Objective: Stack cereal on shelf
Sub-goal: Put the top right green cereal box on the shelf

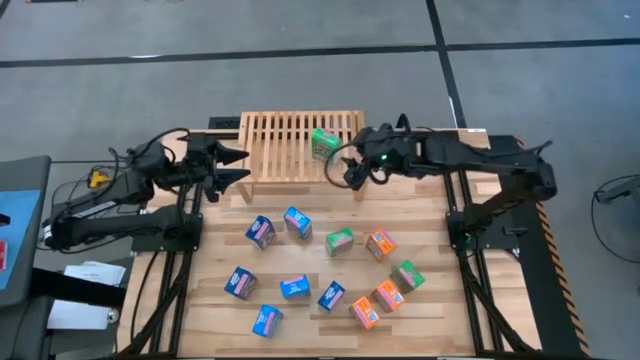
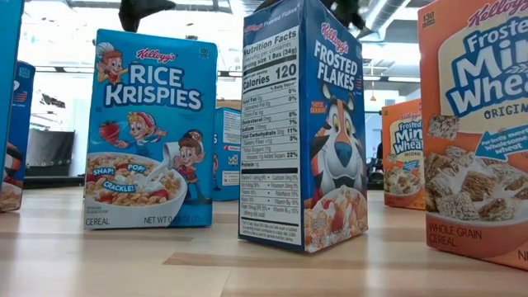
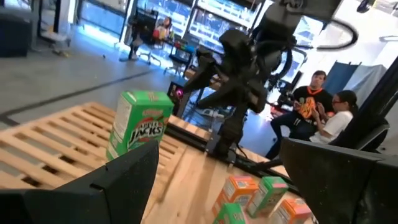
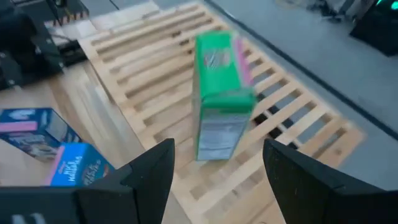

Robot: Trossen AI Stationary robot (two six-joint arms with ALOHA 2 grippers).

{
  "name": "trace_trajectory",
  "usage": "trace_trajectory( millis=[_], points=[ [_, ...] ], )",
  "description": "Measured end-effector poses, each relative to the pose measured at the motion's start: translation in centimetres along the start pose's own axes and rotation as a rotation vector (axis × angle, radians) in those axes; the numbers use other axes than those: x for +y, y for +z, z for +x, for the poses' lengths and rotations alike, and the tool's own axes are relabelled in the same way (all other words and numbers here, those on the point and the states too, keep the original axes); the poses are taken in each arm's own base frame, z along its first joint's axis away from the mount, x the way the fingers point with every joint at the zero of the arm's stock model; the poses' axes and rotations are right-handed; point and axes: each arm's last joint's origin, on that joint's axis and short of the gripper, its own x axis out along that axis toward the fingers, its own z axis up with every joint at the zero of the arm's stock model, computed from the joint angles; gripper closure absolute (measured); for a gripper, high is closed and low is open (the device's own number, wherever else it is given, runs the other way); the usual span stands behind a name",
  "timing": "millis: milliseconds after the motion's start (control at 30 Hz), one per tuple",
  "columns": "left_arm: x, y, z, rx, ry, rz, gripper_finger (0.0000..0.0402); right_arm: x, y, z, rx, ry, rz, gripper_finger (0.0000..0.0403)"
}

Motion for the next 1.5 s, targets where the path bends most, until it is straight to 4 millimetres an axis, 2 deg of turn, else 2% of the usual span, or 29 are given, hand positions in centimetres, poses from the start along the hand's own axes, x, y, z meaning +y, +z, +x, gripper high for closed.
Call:
trace_trajectory(
  millis=[100, 267, 400, 533, 633, 733, 1000, 1233, 1500],
  points=[
    [0.3, -0.1, 0.3, 0.015, -0.003, -0.004, 0.0077, 0.4, -1.2, 1.4, -0.003, 0.008, 0.000, 0.0132],
    [0.6, -0.1, 0.5, 0.028, -0.005, -0.005, 0.0077, 0.6, -1.9, 2.2, -0.036, 0.040, 0.016, 0.0132],
    [0.9, 0.0, 0.5, 0.027, 0.005, 0.009, 0.0077, 0.0, -2.4, 2.8, -0.014, 0.016, 0.038, 0.0132],
    [1.1, 0.1, 0.4, 0.024, 0.009, 0.019, 0.0077, -0.5, -2.2, 3.3, -0.021, 0.019, 0.057, 0.0131],
    [1.2, 0.1, 0.4, 0.029, -0.001, 0.011, 0.0077, -0.1, -2.4, 4.3, -0.010, 0.035, 0.055, 0.0124],
    [1.2, 0.1, 0.5, 0.038, -0.011, 0.006, 0.0077, 0.0, -2.2, 4.2, -0.022, 0.059, 0.076, 0.0118],
    [1.6, -0.4, 1.5, 0.076, -0.004, 0.002, 0.0077, -1.4, -2.2, 1.6, -0.009, -0.017, 0.116, 0.0117],
    [2.6, -0.6, 3.5, 0.071, 0.013, -0.034, 0.0077, -2.5, -2.1, -1.1, -0.014, -0.027, 0.071, 0.0117],
    [4.4, 0.1, 4.5, 0.002, 0.043, -0.124, 0.0077, -3.8, -1.6, -6.1, -0.118, 0.024, 0.038, 0.0117]
  ],
)
